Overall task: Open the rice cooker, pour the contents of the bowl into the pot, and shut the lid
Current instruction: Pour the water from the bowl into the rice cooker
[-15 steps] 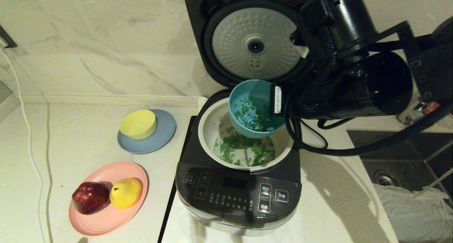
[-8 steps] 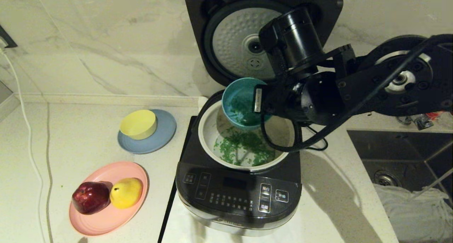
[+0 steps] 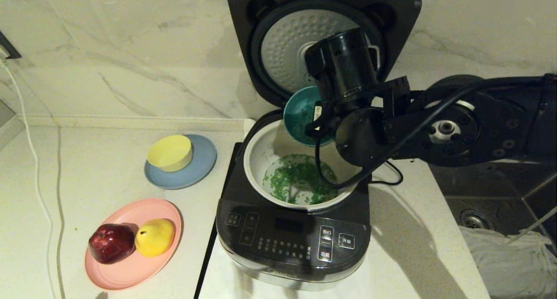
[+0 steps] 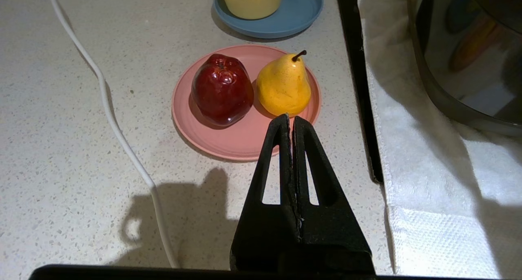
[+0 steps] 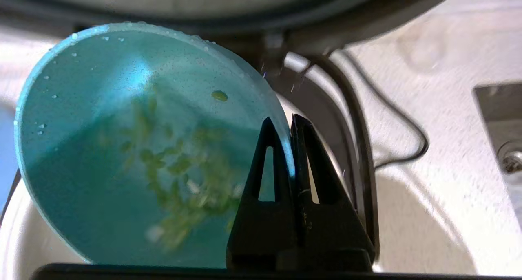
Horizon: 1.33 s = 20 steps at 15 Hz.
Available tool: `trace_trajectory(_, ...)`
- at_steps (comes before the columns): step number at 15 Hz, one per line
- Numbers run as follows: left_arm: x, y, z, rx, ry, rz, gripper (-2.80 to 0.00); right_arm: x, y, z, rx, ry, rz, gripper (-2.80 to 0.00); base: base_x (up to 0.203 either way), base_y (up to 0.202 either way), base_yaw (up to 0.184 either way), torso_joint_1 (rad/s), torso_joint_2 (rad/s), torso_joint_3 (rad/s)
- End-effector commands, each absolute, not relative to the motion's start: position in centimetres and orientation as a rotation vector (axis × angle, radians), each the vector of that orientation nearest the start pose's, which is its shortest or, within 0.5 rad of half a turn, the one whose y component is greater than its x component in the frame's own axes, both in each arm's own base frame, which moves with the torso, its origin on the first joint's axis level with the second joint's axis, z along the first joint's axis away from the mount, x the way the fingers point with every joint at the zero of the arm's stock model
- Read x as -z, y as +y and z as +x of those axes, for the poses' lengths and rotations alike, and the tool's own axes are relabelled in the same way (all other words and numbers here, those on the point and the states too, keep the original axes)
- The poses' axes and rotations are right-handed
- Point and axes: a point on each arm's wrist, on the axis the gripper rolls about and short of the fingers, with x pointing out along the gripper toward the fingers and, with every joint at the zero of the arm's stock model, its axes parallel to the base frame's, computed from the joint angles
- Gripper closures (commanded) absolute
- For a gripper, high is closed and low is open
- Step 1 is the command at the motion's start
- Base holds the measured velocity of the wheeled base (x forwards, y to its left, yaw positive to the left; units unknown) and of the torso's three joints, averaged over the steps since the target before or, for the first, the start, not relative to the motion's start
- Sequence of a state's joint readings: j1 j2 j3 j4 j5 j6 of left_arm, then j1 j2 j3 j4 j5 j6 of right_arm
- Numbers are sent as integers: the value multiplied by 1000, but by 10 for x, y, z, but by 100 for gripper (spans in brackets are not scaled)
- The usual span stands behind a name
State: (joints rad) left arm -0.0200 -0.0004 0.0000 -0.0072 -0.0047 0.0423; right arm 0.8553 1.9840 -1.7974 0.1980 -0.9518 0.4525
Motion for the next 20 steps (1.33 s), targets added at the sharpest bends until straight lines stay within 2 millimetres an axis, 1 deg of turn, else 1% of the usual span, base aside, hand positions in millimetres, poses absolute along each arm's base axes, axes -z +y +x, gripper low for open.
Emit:
trace_trajectory(1,-74,0,-22,25,-1,43,0,-274,288,275,160,139,181,0,0,0,0,0,0,0)
trace_trajectory(6,-74,0,-22,25,-1,43,0,-253,292,280,159,-66,180,0,0,0,0,0,0,0)
trace_trajectory(9,-74,0,-22,25,-1,43,0,-243,296,283,162,-258,143,0,0,0,0,0,0,0)
trace_trajectory(10,-74,0,-22,25,-1,43,0,-237,298,283,169,-330,108,0,0,0,0,0,0,0)
trace_trajectory(12,-74,0,-22,25,-1,43,0,-208,304,289,157,-366,-47,0,0,0,0,0,0,0)
trace_trajectory(13,-74,0,-22,25,-1,43,0,-204,304,289,128,-372,-52,0,0,0,0,0,0,0)
trace_trajectory(18,-74,0,-22,25,-1,43,0,-217,302,287,66,-432,-38,0,0,0,0,0,0,0)
trace_trajectory(20,-74,0,-22,25,-1,43,0,-218,301,288,60,-440,-27,0,0,0,0,0,0,0)
